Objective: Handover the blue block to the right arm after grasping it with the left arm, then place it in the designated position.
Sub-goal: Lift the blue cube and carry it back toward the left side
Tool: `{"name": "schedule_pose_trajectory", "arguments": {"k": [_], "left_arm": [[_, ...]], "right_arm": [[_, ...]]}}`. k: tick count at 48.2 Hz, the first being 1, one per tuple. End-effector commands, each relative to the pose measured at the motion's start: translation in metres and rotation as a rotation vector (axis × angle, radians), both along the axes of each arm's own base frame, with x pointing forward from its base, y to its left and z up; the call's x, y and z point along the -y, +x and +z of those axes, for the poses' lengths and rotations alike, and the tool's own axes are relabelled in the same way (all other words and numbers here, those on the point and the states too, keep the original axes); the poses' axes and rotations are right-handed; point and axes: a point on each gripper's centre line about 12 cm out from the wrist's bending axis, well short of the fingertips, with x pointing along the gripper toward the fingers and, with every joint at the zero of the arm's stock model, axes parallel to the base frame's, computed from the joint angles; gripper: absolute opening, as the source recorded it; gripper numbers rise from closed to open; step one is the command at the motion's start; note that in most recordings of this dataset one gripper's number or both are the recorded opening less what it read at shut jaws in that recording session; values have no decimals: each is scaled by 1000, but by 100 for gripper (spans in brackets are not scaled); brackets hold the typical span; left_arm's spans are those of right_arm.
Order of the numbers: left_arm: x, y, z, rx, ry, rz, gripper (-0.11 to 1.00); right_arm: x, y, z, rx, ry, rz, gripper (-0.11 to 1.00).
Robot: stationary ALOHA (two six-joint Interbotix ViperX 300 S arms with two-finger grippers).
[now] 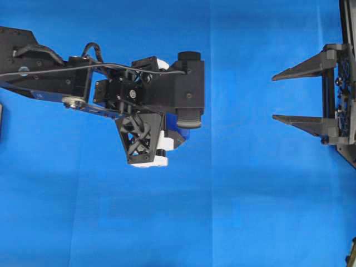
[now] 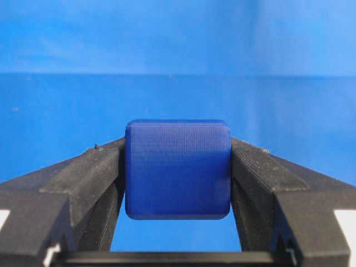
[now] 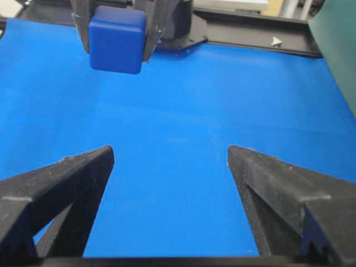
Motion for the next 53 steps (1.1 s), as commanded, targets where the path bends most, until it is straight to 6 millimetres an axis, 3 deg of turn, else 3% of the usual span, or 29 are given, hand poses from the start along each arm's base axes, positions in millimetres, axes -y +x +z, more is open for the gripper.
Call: {"name": "schedule_pose_trajectory", "arguments": {"k": [1,13,30,41,53], "left_arm": [[1,-7,21,84,-6,-4,49],[1,-20,20,205,-15,-6,49],[-1,-56,29,548,-38,-14,49],[-3,-77,17,710,-50,-18,49],[-3,-84,7,777,-54,-20,49]], "right_arm": [[0,3,11,25,2,-2,97],[0,3,12,26,2,-2,97],[0,3,14,35,2,-2,97],[0,4,16,46,2,-2,97],[1,7,14,38,2,-2,97]]}}
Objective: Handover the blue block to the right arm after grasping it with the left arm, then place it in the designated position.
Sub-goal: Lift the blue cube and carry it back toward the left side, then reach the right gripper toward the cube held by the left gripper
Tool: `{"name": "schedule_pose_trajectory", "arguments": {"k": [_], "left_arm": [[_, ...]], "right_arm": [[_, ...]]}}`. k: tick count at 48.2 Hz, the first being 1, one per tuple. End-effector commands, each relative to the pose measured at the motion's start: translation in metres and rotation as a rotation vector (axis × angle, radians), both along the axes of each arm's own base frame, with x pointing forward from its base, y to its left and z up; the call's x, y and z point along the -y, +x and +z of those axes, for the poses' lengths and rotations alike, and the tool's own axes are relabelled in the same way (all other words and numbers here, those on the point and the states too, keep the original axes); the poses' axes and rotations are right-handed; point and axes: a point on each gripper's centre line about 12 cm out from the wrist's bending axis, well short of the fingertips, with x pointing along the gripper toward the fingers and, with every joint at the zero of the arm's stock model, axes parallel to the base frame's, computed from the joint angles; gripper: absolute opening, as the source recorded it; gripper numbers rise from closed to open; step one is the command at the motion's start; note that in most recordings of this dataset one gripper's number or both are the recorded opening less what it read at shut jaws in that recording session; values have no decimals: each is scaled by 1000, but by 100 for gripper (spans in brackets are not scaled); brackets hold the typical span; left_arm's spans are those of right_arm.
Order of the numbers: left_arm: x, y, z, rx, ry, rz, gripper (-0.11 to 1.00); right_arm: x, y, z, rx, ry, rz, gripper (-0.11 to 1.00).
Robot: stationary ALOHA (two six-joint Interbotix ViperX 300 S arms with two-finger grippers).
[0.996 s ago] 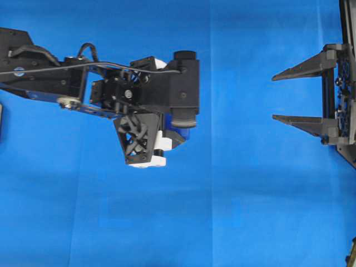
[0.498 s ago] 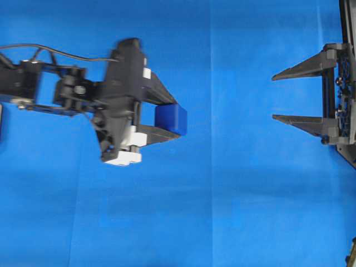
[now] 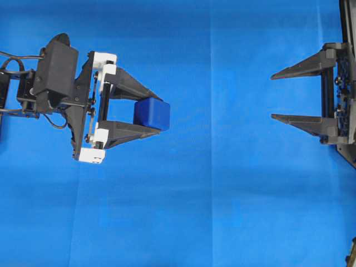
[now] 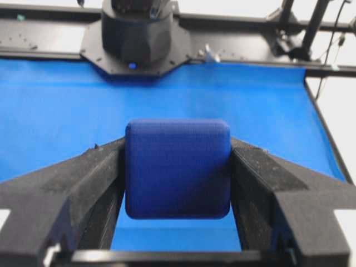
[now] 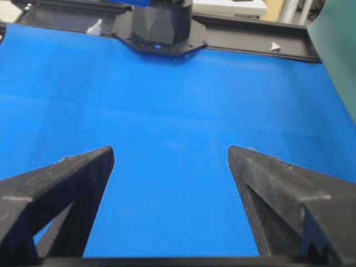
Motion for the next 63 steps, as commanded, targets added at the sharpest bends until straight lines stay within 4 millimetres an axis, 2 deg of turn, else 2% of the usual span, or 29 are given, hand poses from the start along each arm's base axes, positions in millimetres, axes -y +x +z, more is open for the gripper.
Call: {"name": "schedule_pose_trajectory", "arguments": {"k": [1,32,46,63], "left_arm": [[1,-2,12,51,1,-5,49],[1,-2,13,52,-3,-4,49],[1,-1,14,56,-6,-4,49],[-2,0,14,58,-6,4,49]], "right_arm": [[0,4,11,29,4,-2,97],[0,6,20,42,-40,5,96],[-4,8,22,13,-350,59,96],[-13,7,30,70,-909,149,96]]}}
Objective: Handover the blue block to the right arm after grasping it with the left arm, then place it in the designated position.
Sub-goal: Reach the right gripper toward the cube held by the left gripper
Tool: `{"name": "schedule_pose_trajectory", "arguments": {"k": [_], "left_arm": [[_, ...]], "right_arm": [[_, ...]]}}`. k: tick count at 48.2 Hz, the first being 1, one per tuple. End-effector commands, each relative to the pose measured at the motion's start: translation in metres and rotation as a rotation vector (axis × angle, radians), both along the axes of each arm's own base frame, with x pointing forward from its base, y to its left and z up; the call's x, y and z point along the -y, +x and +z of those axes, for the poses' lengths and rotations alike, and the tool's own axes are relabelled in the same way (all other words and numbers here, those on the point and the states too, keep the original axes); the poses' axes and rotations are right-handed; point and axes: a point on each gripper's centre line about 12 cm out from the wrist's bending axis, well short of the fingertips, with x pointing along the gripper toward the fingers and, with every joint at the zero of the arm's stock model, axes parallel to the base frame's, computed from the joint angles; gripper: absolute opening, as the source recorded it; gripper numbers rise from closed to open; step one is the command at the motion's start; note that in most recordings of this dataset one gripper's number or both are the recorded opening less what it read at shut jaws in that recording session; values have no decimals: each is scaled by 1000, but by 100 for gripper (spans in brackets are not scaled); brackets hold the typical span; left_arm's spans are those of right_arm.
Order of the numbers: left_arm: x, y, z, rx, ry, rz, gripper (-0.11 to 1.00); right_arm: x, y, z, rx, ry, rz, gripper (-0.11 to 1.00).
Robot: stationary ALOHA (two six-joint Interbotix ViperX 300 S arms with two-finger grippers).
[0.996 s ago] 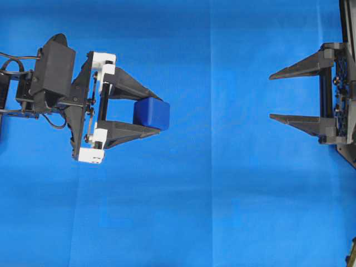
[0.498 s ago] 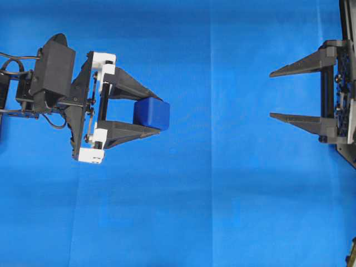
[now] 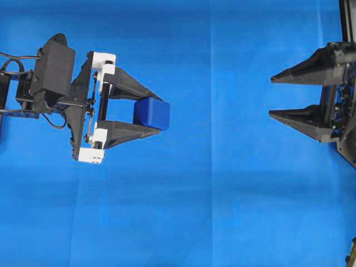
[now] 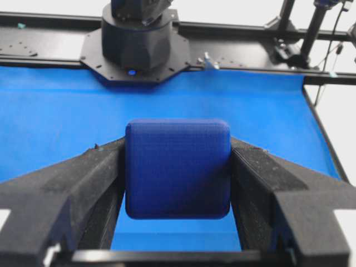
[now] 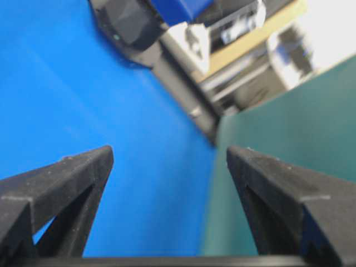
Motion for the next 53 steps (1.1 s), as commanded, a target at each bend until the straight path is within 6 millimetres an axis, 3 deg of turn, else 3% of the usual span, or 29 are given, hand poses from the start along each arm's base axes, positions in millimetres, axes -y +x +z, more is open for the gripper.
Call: {"name": "schedule_pose_trajectory", "arguments": {"k": [1,8,30,53], "left_arm": [[-2,0,14,44,-2,4,49],[-3,0,14,46,-3,9,49],[-5,1,14,47,-6,15,49],[-5,2,17,56,-10,16,49]], "right_arm": [[-5,1,14,52,-103,36,96],[-12,1,12,56,-253,84,96],[-19,0,11,71,-500,140,96],[-18,1,9,60,-512,141,96]]}}
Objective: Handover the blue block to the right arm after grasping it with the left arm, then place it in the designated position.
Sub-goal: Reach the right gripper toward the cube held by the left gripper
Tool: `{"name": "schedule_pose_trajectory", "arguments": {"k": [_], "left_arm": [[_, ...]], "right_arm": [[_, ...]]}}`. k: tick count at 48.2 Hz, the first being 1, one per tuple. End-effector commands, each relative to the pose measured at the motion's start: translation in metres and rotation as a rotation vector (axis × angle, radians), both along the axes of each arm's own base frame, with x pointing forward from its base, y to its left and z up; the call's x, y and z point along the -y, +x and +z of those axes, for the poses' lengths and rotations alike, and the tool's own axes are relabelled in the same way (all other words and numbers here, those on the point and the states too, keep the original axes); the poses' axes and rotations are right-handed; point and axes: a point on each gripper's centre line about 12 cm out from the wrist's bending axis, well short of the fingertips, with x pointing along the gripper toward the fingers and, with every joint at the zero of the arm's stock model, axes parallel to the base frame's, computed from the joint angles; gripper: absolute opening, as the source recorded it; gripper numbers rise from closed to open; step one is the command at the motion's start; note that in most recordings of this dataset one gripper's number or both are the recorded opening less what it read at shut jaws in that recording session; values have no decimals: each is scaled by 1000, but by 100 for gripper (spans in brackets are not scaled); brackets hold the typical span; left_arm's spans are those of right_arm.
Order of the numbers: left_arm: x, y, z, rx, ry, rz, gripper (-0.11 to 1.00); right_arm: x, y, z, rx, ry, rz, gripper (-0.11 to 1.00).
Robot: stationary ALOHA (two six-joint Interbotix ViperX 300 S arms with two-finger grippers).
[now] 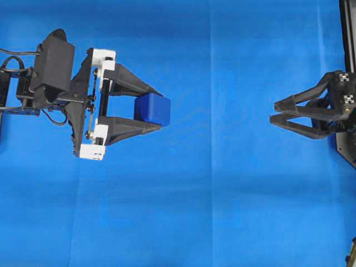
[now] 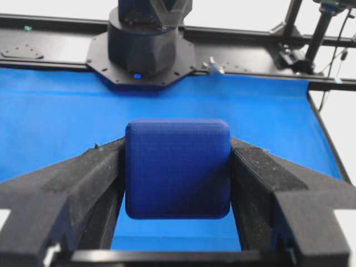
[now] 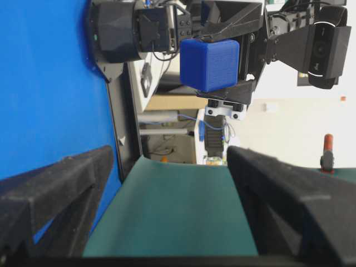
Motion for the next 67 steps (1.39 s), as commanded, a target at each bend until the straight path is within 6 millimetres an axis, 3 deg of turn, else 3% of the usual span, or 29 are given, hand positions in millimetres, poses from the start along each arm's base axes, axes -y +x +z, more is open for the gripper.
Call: {"name": "schedule_pose_trajectory", "arguments": {"k": [1,52,67], "left_arm": [[-2,2,16,47,-4,5,49],[-2,2,16,47,-9,5,49],[-1,2,16,47,-10,3,49]], "right_arm": [[0,3,11,26,3,2,96],[-1,3,11,27,-1,7,96],[-1,21,18,11,-1,6,96]]}}
